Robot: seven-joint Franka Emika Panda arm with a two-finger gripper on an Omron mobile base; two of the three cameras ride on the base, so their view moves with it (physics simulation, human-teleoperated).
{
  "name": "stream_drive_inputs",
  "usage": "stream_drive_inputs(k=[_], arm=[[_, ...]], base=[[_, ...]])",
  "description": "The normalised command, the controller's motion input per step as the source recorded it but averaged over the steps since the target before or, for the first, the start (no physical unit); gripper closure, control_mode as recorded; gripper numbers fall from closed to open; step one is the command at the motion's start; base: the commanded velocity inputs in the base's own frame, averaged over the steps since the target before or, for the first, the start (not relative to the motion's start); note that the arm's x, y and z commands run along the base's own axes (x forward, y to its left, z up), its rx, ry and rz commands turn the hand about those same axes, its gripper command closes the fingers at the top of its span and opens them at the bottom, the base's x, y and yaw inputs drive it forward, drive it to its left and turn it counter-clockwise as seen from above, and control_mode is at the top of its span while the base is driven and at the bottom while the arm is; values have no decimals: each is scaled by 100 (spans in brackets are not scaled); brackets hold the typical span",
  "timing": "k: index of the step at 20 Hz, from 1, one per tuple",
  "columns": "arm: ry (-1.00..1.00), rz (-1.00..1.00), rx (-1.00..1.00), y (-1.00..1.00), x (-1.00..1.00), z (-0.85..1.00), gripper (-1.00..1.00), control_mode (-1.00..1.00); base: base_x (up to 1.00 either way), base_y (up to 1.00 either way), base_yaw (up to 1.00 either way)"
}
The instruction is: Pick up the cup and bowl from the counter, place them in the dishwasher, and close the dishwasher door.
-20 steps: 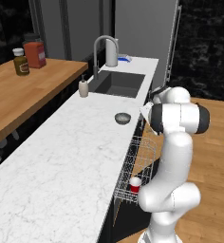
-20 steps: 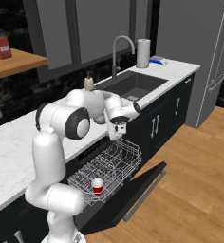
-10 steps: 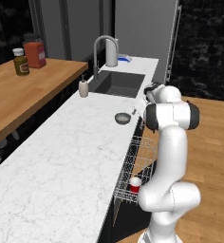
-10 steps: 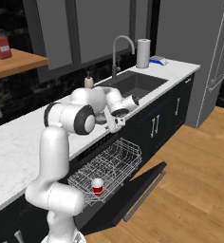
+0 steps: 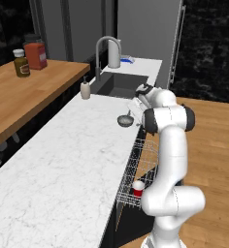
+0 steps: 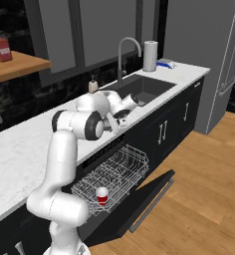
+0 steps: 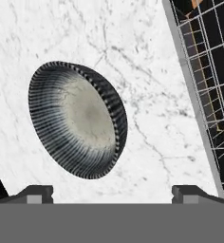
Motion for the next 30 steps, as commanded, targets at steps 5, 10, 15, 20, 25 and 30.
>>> stream_drive_inputs(k=[5,10,15,20,25,30], arm=[[0,-2,-17,6,18,-29,-100,-100],[0,0,-12,10,29,-22,-100,-100],[1,-1,-10,4,26,-23,-100,-100],[3,-3,-9,9,1,-14,100,-100],[3,-4,-5,3,0,-3,100,-100],[0,-7,0,-31,-45,1,100,-100]], base=[[0,0,0],[0,0,0],[0,0,0],[0,0,0],[0,0,0],[0,0,0]])
